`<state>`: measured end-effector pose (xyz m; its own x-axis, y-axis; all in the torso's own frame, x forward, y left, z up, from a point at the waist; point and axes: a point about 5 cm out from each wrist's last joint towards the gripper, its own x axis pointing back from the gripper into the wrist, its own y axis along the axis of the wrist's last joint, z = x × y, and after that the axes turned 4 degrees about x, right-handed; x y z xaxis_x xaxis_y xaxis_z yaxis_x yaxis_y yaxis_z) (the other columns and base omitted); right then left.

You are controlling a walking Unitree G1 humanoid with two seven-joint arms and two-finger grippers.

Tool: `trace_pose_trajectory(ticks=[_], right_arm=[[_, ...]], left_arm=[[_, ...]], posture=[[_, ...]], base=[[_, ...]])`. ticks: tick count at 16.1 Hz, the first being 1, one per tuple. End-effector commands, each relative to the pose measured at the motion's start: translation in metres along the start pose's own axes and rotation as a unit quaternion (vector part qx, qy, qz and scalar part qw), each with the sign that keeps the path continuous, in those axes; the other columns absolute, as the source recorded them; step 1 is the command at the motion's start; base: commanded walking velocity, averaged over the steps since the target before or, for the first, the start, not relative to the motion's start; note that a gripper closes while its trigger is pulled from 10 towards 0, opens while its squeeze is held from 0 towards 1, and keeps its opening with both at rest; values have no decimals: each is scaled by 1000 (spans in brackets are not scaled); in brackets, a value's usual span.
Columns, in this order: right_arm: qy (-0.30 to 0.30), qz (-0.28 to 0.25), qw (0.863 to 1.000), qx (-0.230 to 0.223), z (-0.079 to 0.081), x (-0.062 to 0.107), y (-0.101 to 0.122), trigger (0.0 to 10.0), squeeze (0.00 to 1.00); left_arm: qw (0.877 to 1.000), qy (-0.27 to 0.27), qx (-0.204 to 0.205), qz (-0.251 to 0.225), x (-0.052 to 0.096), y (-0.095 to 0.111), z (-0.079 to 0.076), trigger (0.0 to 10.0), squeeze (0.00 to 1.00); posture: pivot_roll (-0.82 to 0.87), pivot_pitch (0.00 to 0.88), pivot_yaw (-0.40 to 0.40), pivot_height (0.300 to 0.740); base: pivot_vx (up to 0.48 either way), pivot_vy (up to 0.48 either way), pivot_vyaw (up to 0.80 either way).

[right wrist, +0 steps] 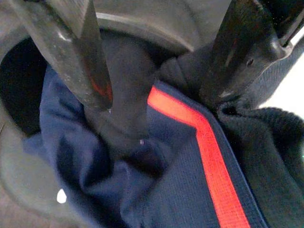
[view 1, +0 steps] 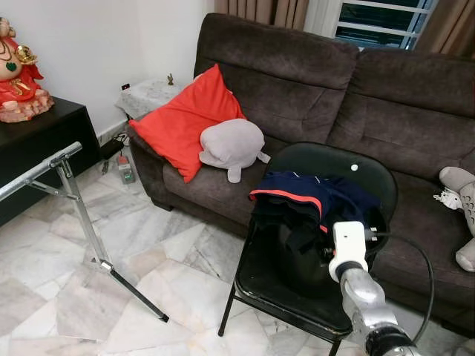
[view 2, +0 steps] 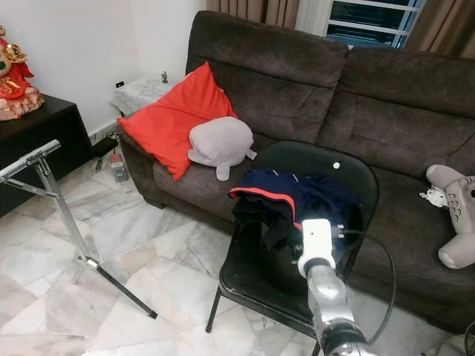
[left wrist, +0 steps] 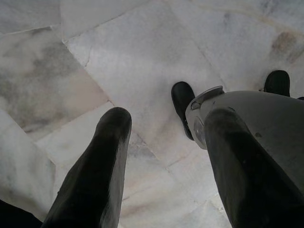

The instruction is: Hang hanger

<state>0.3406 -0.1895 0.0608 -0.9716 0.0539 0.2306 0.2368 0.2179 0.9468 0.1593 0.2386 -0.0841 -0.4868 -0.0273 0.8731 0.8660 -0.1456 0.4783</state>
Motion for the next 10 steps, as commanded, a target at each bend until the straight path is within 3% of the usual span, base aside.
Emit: trace_pose_trajectory(ticks=[1, 10], right_arm=[[-11, -18, 1000, 11, -3, -2, 8, 10000, 0], [-62, -93, 993, -30, -2, 2, 20, 10000, 0]], left_arm=[[1000, -3, -8, 12, 0, -4, -2, 10000, 0], [1000, -5, -7, 11, 0, -4, -2, 10000, 0]], posture=[[70, 0, -45, 740], [70, 0, -44, 740]], base=[[0, 0, 0], [0, 0, 0]])
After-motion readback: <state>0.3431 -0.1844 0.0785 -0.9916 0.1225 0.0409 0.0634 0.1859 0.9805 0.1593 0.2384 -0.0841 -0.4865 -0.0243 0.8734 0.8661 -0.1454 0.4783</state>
